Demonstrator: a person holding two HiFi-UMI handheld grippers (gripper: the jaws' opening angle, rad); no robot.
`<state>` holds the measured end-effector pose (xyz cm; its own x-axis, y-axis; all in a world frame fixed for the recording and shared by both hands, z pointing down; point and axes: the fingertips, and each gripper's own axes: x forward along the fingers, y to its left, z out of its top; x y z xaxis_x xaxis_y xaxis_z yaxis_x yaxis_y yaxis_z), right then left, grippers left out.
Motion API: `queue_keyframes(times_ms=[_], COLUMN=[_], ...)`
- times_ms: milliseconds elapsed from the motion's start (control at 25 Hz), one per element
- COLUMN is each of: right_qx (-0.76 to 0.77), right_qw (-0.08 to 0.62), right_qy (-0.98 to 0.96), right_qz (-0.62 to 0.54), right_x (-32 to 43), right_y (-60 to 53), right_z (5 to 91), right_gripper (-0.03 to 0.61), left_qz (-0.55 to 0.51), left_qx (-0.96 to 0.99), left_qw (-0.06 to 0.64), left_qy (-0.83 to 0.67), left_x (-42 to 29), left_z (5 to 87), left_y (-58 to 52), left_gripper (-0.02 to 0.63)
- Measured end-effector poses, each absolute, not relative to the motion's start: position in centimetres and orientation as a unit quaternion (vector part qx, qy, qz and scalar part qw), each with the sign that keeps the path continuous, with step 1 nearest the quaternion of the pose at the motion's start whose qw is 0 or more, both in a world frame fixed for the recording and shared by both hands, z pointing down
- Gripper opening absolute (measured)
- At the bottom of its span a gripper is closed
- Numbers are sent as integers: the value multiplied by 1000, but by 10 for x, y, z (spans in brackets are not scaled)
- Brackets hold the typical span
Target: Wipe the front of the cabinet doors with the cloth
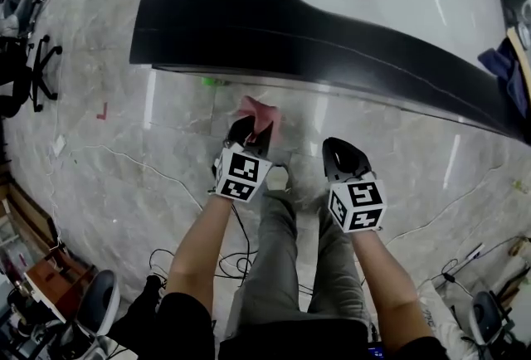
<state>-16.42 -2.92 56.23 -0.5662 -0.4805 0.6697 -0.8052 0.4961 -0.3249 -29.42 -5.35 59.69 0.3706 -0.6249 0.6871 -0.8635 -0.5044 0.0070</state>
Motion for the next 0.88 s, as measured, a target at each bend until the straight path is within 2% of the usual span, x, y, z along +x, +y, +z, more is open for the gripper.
queue_keyframes(times_ms=[480,880], right_qx=[378,394], right_qw=[262,260], right_qy=[-829,-819], right_qz=[319,325], right_x=[-210,-200], right_y=[-43,-57], right_z=[570,581], right_gripper=[43,43], left_qz=[338,335], left_qx=[777,782], left_qw=[186,189], left_qy=[-497,-490], left_x=[-367,-355], left_z=[622,631], left_y=[-82,-101], left_gripper=[12,12])
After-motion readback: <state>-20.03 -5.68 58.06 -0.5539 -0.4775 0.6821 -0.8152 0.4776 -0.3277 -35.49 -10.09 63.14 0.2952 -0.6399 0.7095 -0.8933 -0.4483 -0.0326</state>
